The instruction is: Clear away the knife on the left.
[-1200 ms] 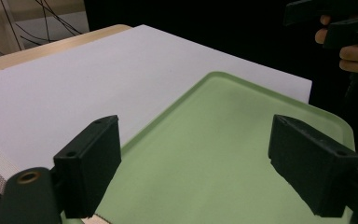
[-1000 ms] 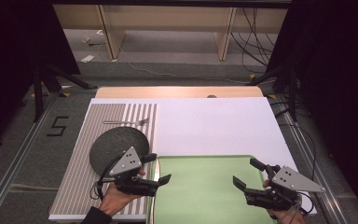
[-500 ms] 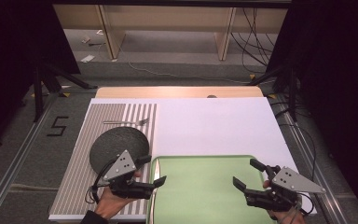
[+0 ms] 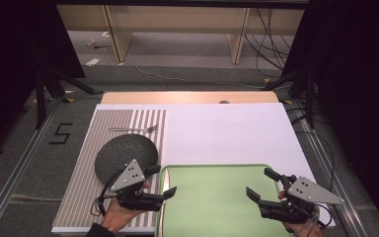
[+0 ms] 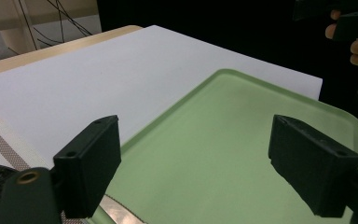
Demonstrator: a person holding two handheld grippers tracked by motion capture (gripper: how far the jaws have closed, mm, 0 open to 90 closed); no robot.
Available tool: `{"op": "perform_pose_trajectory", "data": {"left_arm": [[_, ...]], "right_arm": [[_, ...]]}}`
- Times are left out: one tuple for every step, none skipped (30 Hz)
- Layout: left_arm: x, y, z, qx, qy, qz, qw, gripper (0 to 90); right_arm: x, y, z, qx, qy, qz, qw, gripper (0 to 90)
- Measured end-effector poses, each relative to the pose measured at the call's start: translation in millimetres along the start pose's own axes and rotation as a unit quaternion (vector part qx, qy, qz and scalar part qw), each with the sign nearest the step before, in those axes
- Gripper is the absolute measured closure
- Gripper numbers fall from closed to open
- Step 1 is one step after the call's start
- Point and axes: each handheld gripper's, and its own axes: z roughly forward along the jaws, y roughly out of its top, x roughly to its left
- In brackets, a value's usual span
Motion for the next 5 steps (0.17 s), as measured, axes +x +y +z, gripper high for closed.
{"op": "perform_pose_trajectory", "data": {"left_arm": [[-0.1,0.0,0.1,0.0,-0.001,0.0,1.0,16.6],[-0.2,0.0,0.1,0.0,-0.001,0.0,1.0,16.6],[-0.3,0.0,0.2,0.0,-0.002,0.0,1.0,16.6],[-0.3,0.0,0.2,0.001,-0.002,0.0,1.0,16.6],[-0.2,0.0,0.3,0.001,-0.002,0.0,1.0,16.6]], "right_arm": [[0.0,0.0,0.0,0.0,0.0,0.0,1.0,19.4],[-0.1,0.0,0.1,0.0,0.0,0.0,1.0,19.4],[-0.3,-0.1,0.2,0.0,-0.001,-0.001,1.0,19.4],[-0.2,-0.1,0.1,0.0,0.0,0.0,1.0,19.4],[-0.2,-0.1,0.1,0.0,-0.001,0.0,1.0,19.4]]}}
